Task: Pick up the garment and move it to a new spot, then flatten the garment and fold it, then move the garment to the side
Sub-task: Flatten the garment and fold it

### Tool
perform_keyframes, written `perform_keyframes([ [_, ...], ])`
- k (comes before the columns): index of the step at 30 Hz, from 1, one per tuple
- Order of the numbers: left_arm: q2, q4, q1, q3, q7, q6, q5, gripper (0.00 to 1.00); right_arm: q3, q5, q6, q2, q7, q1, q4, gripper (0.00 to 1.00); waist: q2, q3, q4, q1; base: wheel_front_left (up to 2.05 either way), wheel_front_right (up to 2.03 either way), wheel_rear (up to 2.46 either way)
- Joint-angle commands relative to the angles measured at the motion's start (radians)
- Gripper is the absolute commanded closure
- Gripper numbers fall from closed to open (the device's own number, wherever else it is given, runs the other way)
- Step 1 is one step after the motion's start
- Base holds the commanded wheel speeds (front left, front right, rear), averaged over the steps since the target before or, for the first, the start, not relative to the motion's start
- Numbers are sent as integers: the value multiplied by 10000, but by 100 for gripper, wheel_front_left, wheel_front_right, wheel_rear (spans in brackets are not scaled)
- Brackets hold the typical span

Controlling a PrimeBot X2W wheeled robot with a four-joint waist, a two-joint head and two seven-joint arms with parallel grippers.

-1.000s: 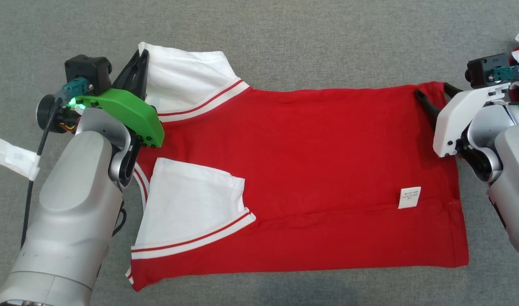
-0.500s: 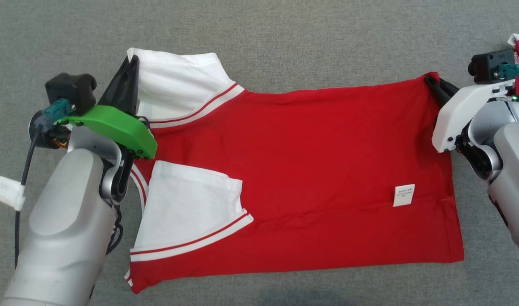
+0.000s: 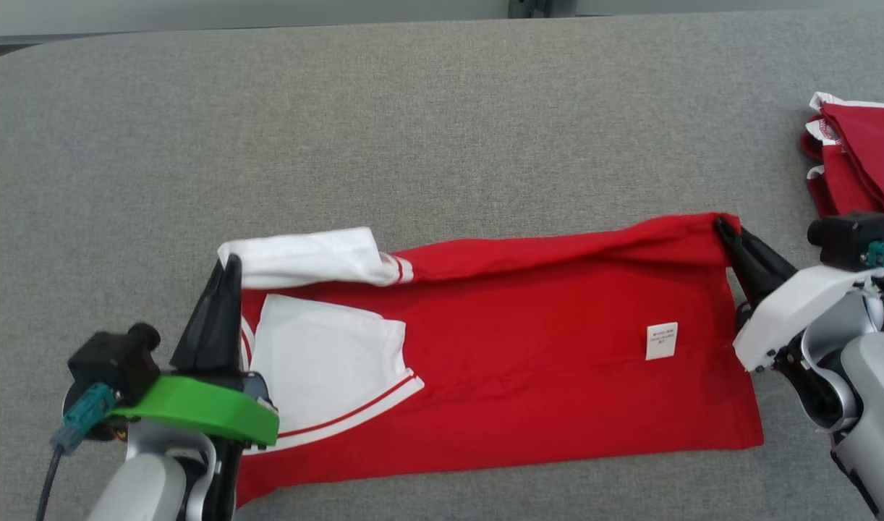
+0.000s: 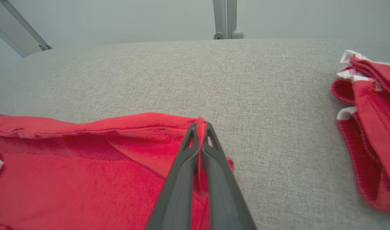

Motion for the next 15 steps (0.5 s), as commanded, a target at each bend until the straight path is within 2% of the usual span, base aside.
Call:
perform_keyframes([
  [1, 91, -394, 568, 60, 57, 211, -90, 100, -155, -83, -10, 62, -55, 388, -200, 100, 0, -218, -55, 1, 0, 0, 0],
  [8, 145, -1700, 2529, -12, 333, 881, -384, 100, -1018, -340, -10, 436, 152, 1746, -1060, 100, 0, -483, -91, 1, 0, 0, 0],
  [15, -35, -1450, 3045, -208, 368, 893, -521, 100, -1612, -780, -9, 841, 474, 2623, -1538, 100, 0, -661, -111, 1, 0, 0, 0],
])
